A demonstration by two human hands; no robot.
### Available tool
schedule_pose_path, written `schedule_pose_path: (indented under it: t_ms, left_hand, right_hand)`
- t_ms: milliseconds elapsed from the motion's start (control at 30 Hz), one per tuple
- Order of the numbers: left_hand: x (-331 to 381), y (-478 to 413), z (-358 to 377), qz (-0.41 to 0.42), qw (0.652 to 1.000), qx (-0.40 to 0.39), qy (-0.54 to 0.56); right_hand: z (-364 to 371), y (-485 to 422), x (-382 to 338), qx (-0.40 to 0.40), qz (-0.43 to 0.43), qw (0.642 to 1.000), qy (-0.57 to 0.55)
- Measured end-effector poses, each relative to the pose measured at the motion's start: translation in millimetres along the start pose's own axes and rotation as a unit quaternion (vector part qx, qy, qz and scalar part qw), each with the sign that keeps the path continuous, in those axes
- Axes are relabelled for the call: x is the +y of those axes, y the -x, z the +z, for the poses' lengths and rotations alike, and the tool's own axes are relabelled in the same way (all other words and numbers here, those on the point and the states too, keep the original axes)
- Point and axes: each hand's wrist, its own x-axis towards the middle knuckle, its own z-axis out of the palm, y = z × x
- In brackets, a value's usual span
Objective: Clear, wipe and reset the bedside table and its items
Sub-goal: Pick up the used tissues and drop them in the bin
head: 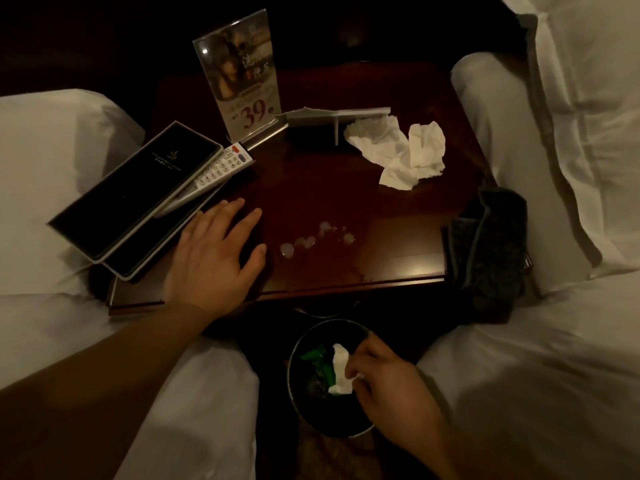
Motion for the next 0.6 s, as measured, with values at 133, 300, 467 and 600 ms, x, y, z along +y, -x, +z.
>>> schedule_pose_path:
  t_ms: [133, 300, 467, 600]
  left_hand:
    - [-1.7, 1.9, 1.3, 0.001, 1.000, 0.002, -0.001]
    - [-3.4, 3.5, 2.0, 0.002, 1.000, -0.003, -0.005]
    - [-4.2, 6.7, 1.3, 0.002, 1.000, -0.007, -0.006]
    - [-5.5, 6.0, 2.5, 0.003, 1.000, -0.007, -0.008]
  right_hand:
    - [19.2, -10.8, 9.7, -0.046, 0.025, 0.999, 0.004]
    - [-6.2, -9.8, -2.7, -0.010, -0.022, 1.000, 0.003]
    - [-66.5, -19.9, -42.2, 0.095, -0.091, 0.991, 0.004]
    - [-128.8, -61.6, -48.4, 0.223, -0.105, 0.967, 0.064]
